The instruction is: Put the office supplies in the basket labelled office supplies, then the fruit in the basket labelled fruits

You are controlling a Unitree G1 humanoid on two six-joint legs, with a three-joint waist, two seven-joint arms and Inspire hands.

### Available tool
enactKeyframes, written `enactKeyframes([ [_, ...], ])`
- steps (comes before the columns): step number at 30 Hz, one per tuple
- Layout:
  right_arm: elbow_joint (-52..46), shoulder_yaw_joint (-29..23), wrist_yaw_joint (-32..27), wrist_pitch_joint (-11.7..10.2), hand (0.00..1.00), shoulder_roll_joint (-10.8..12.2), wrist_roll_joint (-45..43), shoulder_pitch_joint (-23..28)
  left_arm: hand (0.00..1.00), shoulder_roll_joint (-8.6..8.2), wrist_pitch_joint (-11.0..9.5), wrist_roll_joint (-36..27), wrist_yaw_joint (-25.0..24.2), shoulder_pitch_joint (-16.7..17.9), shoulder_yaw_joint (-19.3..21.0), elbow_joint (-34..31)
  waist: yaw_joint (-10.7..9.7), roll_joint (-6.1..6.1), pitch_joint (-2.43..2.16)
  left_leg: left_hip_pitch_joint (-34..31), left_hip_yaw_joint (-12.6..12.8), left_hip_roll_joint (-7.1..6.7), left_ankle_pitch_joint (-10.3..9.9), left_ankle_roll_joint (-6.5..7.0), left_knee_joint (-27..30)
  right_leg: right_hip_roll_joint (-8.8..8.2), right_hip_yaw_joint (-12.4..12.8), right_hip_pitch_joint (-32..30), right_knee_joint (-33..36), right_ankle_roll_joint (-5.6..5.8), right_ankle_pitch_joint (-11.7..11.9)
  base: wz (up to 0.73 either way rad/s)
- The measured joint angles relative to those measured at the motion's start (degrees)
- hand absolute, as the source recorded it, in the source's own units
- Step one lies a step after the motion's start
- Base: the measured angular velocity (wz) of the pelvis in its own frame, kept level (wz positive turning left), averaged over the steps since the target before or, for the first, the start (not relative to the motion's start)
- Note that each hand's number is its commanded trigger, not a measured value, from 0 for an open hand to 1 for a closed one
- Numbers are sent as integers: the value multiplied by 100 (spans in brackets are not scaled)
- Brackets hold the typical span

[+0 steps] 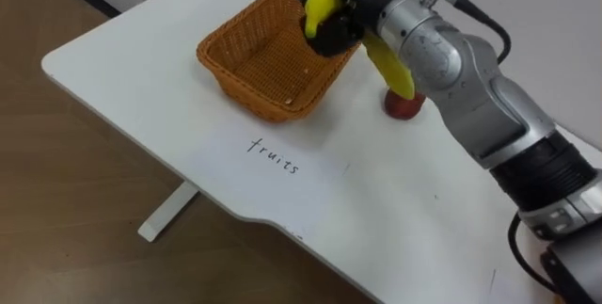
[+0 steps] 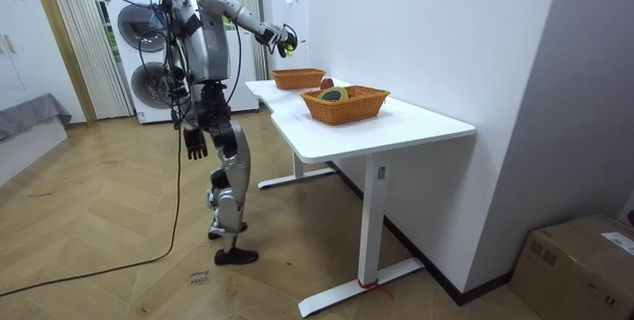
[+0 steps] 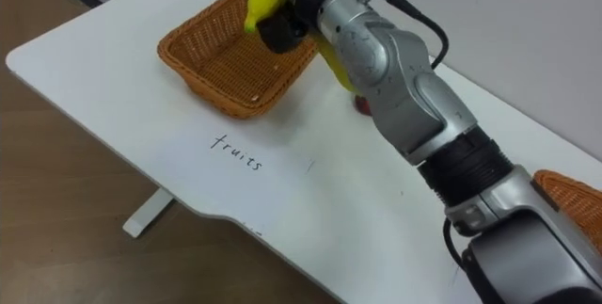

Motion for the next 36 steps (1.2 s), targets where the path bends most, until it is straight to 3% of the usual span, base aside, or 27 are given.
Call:
enactKeyframes([
  [1, 1, 0, -99, -15, 79, 0, 57, 0, 0, -2, 0, 0, -4, 16, 0, 0, 17, 0, 0, 0, -12, 0, 0, -1, 0, 1, -1, 1, 0, 0, 0, 0],
  [2, 5, 0, -141, -41, 64, 0, 63, 0, 0, -3, 1, 4, -7, 24, 1, -2, 26, 0, 0, 0, -12, 0, 1, -1, 0, 2, -4, 1, 1, 0, 0, 0],
  [3, 13, 0, -215, -79, 28, -1, 63, -1, 0, -3, 2, 7, -24, 32, 3, -8, 45, 0, 0, -1, -11, 0, 1, -2, 2, 2, -10, 1, 1, 0, 0, 0],
  [4, 28, 0, -260, -107, 9, 0, 62, -1, 0, -3, 2, 7, -39, 33, 6, -12, 57, 0, 0, -1, -10, -1, 1, -2, 2, 2, -14, 1, 1, 0, 0, 0],
  [5, 58, 0, -325, -138, 0, 0, 62, -2, 0, 0, 2, 8, -88, 34, 12, -25, 73, 0, 0, -3, -9, -2, 1, -2, 2, 1, -24, 1, 1, 0, 0, 0],
  [16, 221, 0, -698, -221, 0, -1, 74, -4, 0, 4, 9, 16, -259, 48, 14, -241, 72, -5, -4, -42, -15, -3, 1, -1, 2, -2, -91, -33, 1, 2, -1, 0],
  [36, 459, 1, -740, -219, 0, 0, 103, -4, 0, 12, 91, 62, -390, 49, 3, -260, 76, -10, -8, -115, -106, -17, 0, -4, 70, -6, -164, -41, 6, 2, -1, 1],
])
